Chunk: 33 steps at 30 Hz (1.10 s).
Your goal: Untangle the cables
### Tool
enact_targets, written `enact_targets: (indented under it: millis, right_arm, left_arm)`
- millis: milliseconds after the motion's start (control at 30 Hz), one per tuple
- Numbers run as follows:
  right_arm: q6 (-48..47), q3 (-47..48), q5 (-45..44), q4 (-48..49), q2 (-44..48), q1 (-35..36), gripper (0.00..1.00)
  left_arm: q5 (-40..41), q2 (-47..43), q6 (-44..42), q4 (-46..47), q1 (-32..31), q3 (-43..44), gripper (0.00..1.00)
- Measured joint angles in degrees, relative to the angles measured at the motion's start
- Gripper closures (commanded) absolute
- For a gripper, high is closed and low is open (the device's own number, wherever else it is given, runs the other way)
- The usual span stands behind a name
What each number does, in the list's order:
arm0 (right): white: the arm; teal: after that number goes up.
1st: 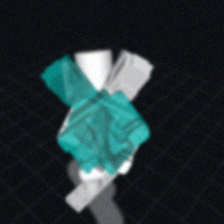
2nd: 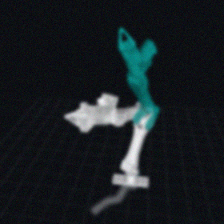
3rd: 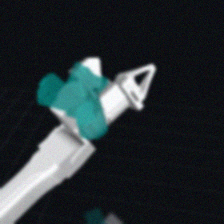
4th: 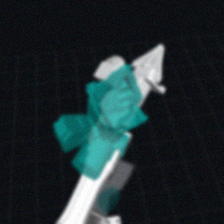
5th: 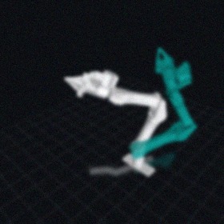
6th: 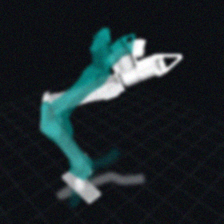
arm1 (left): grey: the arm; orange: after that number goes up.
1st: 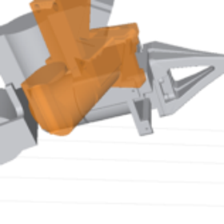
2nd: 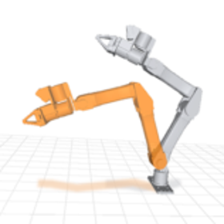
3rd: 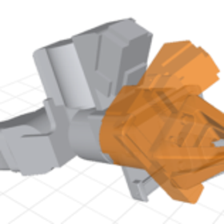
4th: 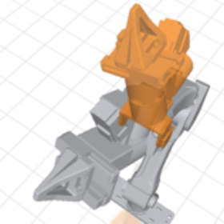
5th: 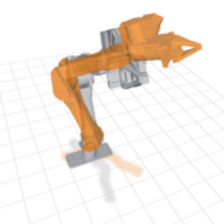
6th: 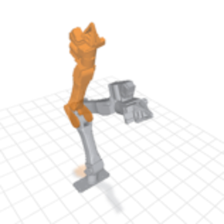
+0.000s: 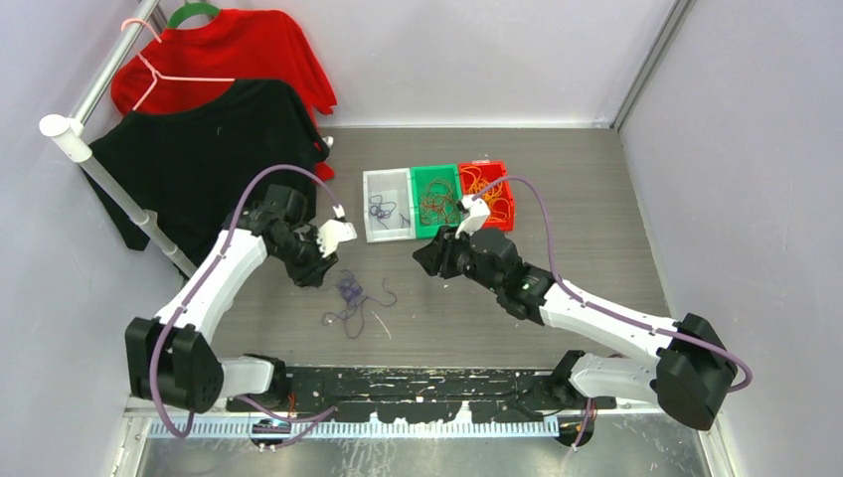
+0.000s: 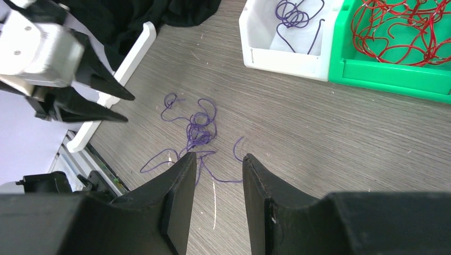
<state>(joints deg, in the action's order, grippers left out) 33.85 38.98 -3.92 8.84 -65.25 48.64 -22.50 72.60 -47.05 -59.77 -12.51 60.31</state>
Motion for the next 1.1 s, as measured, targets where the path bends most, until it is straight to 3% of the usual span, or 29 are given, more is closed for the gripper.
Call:
enact_targets:
  millis: [333, 667, 800, 1000, 1100]
  right_arm:
    - [0.15, -1.22, -0.44, -0.44, 3.21, 0.00, 0.60]
    - [1.38, -3.21, -0.68, -0.22, 4.15, 0.00, 0.67]
    - [2.10, -3.67, -0.70, -0.22, 4.15, 0.00, 0.70]
    - [2.43, -4.37, -0.70, -0.13, 5.14, 0.00, 0.75]
    - [2.51, -4.46, -0.70, 0.02, 5.86, 0.00, 0.78]
  left_arm:
    - [2.14, 6.60, -3.15, 1.46, -1.57, -5.77, 0.51]
    - [6.05, 14.67, -6.23, 9.94, -5.92, -6.34, 0.57]
    - [8.02, 18.88, -6.45, 12.79, -6.19, -6.34, 0.69]
    - [10.34, 19.78, -7.04, 15.67, -6.19, -6.67, 1.00]
    - [10.73, 19.10, -6.95, 15.61, -6.19, -6.64, 1.00]
